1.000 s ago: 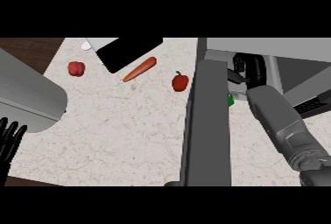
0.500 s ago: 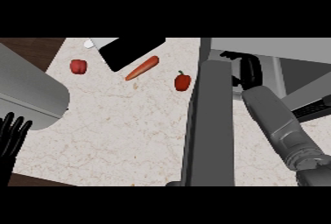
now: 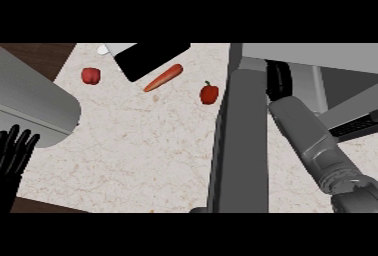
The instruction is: Pick up the milk, place it into the microwave and close the microwave
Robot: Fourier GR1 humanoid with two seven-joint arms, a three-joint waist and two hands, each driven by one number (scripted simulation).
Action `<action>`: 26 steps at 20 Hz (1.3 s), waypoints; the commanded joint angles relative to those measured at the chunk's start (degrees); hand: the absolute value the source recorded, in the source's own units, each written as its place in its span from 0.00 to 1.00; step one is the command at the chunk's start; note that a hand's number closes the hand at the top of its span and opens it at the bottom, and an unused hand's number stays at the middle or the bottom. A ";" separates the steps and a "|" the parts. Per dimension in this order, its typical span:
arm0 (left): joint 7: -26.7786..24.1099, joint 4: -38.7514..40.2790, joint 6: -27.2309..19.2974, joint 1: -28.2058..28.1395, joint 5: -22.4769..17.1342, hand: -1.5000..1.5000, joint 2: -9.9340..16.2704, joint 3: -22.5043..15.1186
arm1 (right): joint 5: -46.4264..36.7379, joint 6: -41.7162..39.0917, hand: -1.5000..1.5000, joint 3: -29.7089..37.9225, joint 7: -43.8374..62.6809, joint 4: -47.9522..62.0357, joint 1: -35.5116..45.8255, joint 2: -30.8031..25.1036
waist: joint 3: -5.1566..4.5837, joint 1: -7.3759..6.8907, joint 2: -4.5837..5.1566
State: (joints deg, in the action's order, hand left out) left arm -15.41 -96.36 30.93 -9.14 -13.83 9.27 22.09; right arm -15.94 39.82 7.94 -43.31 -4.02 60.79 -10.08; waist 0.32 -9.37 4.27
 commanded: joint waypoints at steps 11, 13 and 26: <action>-2.08 1.37 0.66 0.21 0.19 0.00 -0.05 0.30 | -0.80 -2.27 0.00 -0.40 -1.59 0.16 -0.91 0.56 | -0.03 1.04 -0.64; -1.53 1.45 0.33 -0.47 1.28 0.00 0.00 -0.03 | -1.08 -1.63 0.00 -0.63 -1.18 0.12 -0.13 2.08 | -0.03 1.08 -0.86; -3.52 0.66 -0.19 -0.97 2.43 0.00 -0.67 0.06 | 1.56 -13.08 0.00 2.15 -5.33 -0.75 -2.87 -1.47 | -0.03 3.42 -1.69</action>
State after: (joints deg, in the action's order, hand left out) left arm -18.80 -95.26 30.89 -10.31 -11.87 8.34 22.16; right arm -14.85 31.06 9.60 -47.31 -4.76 58.28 -10.49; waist 0.29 -6.40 2.71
